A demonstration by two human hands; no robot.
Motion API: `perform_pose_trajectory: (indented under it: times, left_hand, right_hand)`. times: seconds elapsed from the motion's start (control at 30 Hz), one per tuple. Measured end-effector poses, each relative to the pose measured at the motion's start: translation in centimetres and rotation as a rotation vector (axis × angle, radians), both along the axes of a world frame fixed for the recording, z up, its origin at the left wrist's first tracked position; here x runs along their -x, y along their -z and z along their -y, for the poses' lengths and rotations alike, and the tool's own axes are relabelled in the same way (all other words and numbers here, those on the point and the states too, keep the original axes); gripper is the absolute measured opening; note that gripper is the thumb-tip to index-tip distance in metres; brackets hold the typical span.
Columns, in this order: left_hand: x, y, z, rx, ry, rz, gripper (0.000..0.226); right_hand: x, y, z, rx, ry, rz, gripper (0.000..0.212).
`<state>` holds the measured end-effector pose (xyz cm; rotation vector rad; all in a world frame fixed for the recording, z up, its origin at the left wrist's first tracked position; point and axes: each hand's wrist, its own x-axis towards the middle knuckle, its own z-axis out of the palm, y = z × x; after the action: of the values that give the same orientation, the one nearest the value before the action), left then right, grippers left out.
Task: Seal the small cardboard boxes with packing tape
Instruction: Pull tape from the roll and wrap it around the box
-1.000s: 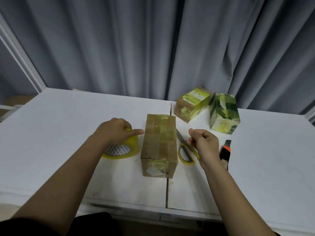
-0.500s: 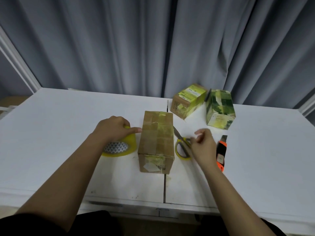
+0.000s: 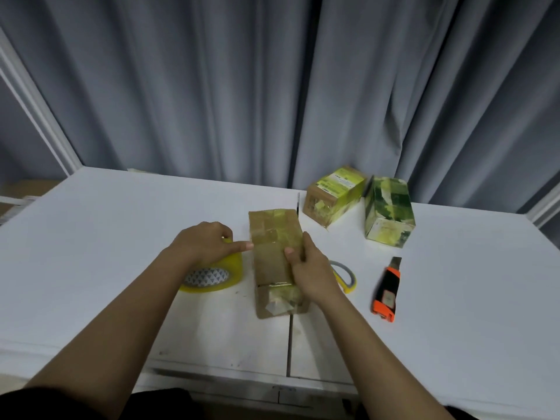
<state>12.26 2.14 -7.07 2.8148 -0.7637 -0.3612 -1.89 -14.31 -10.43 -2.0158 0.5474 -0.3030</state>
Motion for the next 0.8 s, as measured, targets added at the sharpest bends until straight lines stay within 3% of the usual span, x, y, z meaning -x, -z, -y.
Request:
perform_pose_trajectory:
  times: [0.1,0.2,0.33,0.4,0.47,0.53,0.63,0.7,0.8]
  left_hand:
    - [1.2,-0.6,-1.2,0.142,-0.053,-0.236,0.058]
    - [3.4,-0.9,-2.0,0.408,-0.095,-0.566,0.041]
    - [6.2,-0.6,-1.5,0.627,-0.186,-0.742,0.043]
    - [6.7,-0.6,-1.6,0.676,-0.207,-0.759,0.043]
    - [6.8,-0.5,-1.9,0.707,-0.216,-0.782,0.042]
    - [6.6,-0.1,-2.1,0.727,-0.232,-0.804,0.043]
    - [6.3,0.2,-2.4,0.789,-0.253,-0.91,0.04]
    - [5.7,-0.2,-2.6,0.765,-0.22,-0.919,0.032]
    - [4.2,-1.0,-2.8,0.586,-0.152,-0.636,0.024]
  right_hand:
    - [-2.6,-1.0,3.2,0.064,-0.12,-0.192,0.057]
    - [-5.9,-2.6,5.2,0.309,-0.216,-0.259,0.051]
    - [-8.0,-3.9,4.8,0.771,-0.049,-0.255,0.043]
    - [-7.2,-3.9,3.4,0.897,0.045,-0.113,0.033]
    - [-5.0,-3.5,1.3,0.668,0.118,0.123,0.021]
    - [-2.2,-2.4,-1.0,0.245,0.147,0.248,0.032]
    - [1.5,-0.3,-4.7,-0.069,-0.021,0.131,0.045]
    - [2.9,0.8,-6.8,-0.154,-0.172,0.068,0.04]
    - [3.2,0.9,-8.6,-0.221,-0.21,0.044,0.03]
